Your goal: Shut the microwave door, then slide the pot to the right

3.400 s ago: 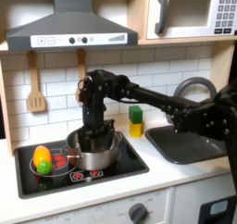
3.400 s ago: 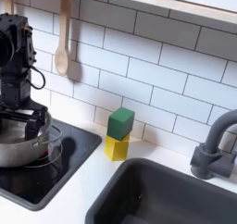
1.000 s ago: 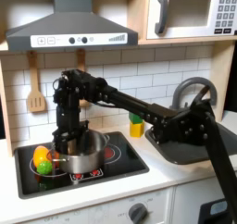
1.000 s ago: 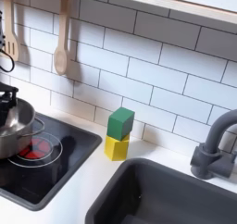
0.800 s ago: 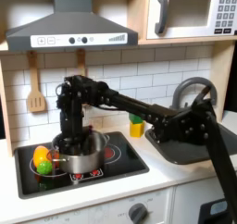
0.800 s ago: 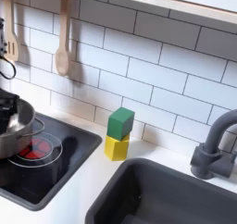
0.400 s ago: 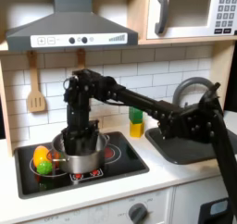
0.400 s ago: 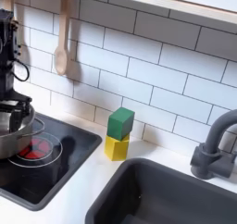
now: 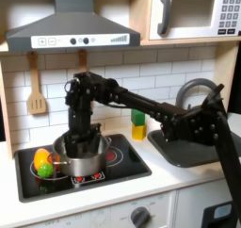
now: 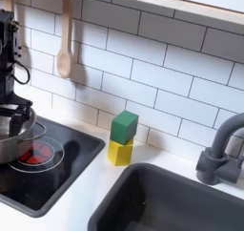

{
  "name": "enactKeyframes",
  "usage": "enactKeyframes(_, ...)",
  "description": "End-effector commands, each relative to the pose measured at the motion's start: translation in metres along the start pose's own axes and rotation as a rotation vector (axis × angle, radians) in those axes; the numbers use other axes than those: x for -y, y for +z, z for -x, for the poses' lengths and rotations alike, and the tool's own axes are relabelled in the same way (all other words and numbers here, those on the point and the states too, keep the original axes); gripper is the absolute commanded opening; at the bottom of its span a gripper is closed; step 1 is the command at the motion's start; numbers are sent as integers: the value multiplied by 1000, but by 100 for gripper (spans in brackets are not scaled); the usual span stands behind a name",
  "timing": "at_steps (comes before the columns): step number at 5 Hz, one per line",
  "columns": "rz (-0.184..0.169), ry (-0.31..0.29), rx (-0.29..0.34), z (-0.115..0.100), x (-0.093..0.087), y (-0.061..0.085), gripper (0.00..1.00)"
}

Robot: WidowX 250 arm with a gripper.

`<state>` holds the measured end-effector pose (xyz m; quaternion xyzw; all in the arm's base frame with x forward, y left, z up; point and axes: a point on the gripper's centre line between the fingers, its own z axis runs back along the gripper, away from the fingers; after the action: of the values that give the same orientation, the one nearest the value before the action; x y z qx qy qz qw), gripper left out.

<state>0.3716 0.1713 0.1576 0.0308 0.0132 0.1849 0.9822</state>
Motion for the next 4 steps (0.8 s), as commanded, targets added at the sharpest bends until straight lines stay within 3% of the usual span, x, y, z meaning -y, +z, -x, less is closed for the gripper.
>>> enactKeyframes(1, 9, -17, 28, -3, 7, 15, 100)
enactKeyframes(4, 41, -51, 75, -6, 20, 45, 100)
